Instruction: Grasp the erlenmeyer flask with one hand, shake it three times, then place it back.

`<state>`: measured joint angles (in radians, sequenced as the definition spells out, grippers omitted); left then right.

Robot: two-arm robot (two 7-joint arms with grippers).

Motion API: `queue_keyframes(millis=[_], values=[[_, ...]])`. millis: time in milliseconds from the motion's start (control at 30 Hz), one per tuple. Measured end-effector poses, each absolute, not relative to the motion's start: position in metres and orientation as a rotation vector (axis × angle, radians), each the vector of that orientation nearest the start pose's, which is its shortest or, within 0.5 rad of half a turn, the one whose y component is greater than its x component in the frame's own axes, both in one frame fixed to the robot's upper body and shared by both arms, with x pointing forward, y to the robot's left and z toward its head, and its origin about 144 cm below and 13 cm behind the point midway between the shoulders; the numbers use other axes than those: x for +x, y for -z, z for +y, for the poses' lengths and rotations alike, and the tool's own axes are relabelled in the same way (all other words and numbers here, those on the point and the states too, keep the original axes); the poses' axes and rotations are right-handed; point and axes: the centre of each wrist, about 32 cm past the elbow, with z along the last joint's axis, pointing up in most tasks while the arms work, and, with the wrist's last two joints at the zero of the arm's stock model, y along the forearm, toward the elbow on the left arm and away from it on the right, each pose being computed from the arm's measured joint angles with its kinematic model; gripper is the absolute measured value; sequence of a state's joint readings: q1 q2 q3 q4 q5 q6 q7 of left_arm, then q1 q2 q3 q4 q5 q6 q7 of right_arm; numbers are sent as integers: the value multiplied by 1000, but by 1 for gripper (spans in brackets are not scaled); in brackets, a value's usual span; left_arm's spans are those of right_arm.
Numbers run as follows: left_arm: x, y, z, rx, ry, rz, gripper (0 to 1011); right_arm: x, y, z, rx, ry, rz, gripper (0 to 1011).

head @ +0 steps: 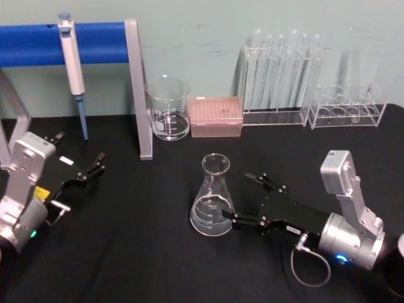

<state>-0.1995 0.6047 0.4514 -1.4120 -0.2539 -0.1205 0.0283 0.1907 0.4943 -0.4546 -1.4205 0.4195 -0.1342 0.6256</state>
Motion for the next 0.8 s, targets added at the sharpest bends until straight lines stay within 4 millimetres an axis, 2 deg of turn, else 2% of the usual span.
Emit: queue_keyframes(millis=[800], values=[[489, -1140, 310, 305, -1248, -285, 1001, 512, -1133, -244, -77, 571, -58, 1000]])
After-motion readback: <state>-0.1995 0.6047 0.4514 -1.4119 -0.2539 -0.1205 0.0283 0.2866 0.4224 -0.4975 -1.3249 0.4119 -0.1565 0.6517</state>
